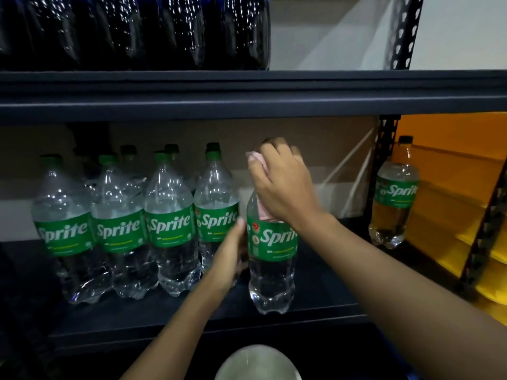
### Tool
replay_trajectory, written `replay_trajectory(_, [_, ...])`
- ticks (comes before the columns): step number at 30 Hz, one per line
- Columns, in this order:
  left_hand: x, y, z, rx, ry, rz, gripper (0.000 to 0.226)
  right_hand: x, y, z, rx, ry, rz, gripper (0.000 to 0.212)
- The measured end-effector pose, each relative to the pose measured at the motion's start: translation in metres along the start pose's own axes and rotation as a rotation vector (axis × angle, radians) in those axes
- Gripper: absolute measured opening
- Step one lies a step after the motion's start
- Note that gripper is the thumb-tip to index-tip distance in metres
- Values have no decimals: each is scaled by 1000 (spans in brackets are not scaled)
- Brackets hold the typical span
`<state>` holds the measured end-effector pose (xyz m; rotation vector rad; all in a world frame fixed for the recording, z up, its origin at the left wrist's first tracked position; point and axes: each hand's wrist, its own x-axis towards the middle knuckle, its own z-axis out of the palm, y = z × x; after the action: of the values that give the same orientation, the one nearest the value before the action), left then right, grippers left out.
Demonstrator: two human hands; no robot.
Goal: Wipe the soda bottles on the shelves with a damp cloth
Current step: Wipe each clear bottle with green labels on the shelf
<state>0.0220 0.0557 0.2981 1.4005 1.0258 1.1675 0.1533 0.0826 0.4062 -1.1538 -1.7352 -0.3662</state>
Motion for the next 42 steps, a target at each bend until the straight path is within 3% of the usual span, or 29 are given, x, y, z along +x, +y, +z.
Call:
replay_trajectory(2, [14, 17, 9, -155, 61, 25, 52, 0, -2, 2, 47, 26, 12, 26])
replay_trajectory(9, [39, 22, 46, -152, 287, 196, 62, -31, 4, 16, 98, 137, 47, 49])
replay_trajectory(12, [46, 15, 43, -190, 257, 164, 56, -78, 8, 38, 74, 207, 100, 53])
replay_trajectory(15, [49, 13, 40, -230, 214, 151, 76, -132, 14, 62, 111, 273, 145, 61])
replay_trajectory(19, [49, 7, 41, -231, 160, 154, 103, -199, 25, 85, 213, 182, 238, 66])
replay_trajectory(24, [43, 11, 41, -175, 220, 189, 117, -221, 43, 81, 280, 26, 287, 72])
replay_trajectory(29, [48, 10, 38, -150, 84, 152, 94, -140, 37, 47, 308, 151, 177, 58])
replay_trajectory(33, [42, 16, 38, -107, 24, 152, 68, -67, 26, 18, 424, 177, 317, 53])
replay_trajectory(37, [36, 28, 39, -158, 16, 101, 65, -44, 25, 7, 370, 82, 319, 54])
replay_trajectory(40, [32, 29, 40, -73, 0, 155, 58, -65, 19, 19, 332, 192, 280, 55])
replay_trajectory(42, [29, 27, 41, -23, 21, 142, 68, -90, 18, 34, 306, 276, 268, 56])
